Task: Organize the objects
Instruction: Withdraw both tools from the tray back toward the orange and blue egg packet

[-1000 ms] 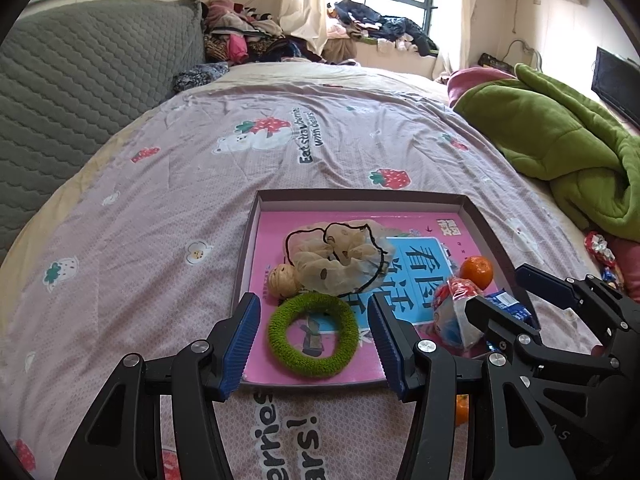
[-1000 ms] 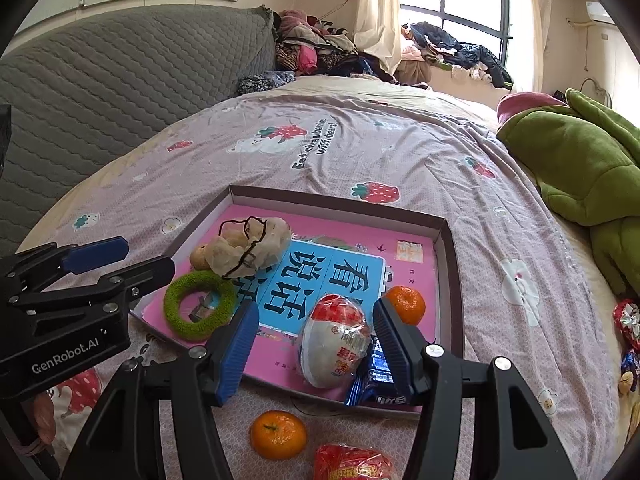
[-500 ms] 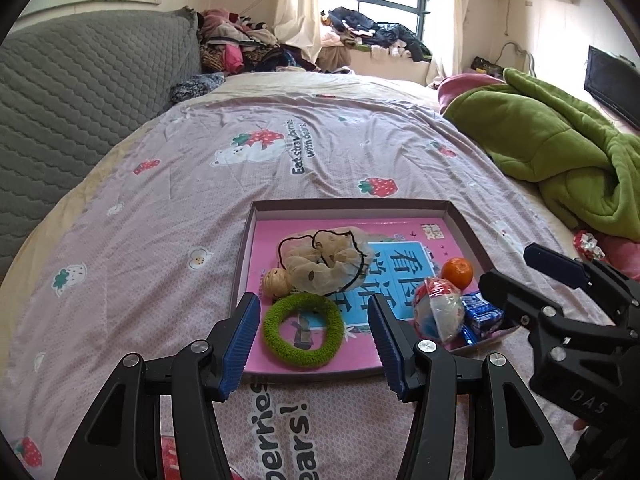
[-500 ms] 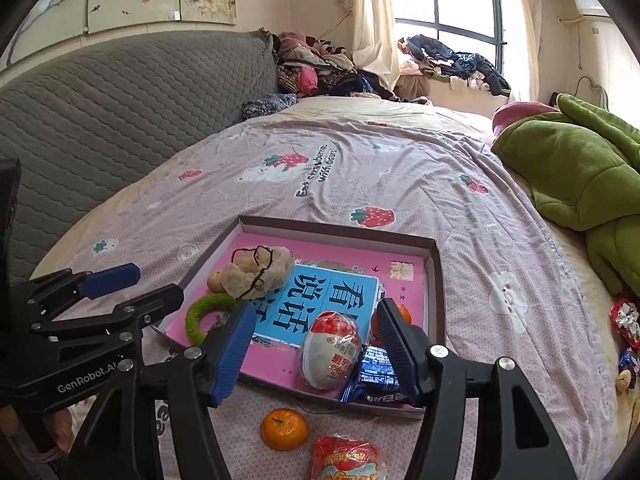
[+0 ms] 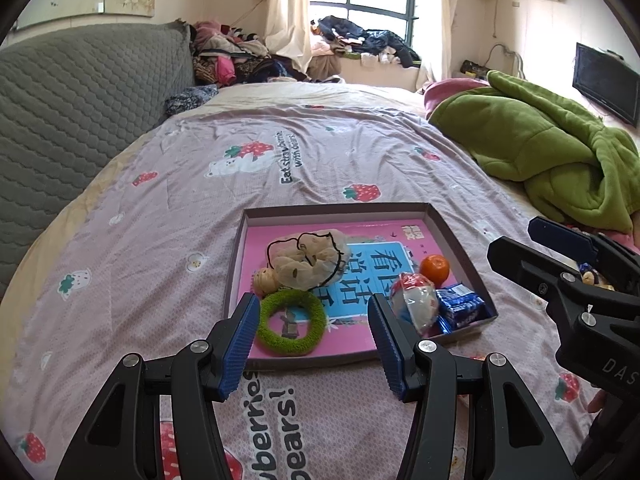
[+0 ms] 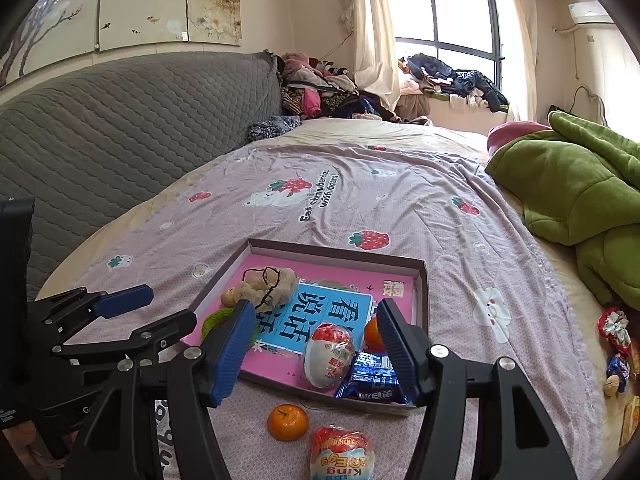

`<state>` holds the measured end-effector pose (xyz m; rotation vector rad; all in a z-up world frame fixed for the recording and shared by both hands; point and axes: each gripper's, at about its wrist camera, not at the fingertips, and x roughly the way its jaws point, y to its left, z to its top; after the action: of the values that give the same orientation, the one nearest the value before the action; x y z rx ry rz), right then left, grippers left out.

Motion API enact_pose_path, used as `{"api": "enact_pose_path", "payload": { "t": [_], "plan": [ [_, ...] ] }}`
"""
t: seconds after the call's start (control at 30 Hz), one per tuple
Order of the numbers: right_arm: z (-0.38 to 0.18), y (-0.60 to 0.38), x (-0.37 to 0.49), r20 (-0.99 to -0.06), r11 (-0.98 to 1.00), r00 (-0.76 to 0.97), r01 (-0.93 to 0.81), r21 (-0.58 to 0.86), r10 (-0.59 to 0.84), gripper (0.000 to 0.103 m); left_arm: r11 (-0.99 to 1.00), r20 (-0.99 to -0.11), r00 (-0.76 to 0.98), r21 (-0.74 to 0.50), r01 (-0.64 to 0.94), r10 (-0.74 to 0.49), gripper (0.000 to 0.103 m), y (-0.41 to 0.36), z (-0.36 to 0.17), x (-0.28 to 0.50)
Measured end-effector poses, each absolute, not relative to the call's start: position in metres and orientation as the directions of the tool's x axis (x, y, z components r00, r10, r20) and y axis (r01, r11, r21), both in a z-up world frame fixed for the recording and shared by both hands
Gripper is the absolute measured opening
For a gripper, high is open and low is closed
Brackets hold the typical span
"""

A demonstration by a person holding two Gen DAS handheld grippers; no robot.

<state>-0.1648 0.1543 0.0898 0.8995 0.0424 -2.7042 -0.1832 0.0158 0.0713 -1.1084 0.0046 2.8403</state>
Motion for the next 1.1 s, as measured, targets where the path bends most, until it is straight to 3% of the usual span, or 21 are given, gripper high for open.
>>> {"api": "enact_pose_path", "payload": {
  "t": [0.83,1.1],
  "plan": [
    [0.128,0.176,-0.105,-0.498,-0.967,-0.836,0.252,0.03,-0.233,0.063,-0.992,-0.635,-0.764,-0.022,-0.128,0.113,0.058,0.032,0.098,-0.134],
    [0.122,0.177,-0.091,-0.51,-0.963,-0.822,0.264,0.05,-0.252,0.063,-0.991,-0.624,-0.772,-0.02,-0.133,0.116,0.058,0.037,0.103,-0.12]
  ]
}}
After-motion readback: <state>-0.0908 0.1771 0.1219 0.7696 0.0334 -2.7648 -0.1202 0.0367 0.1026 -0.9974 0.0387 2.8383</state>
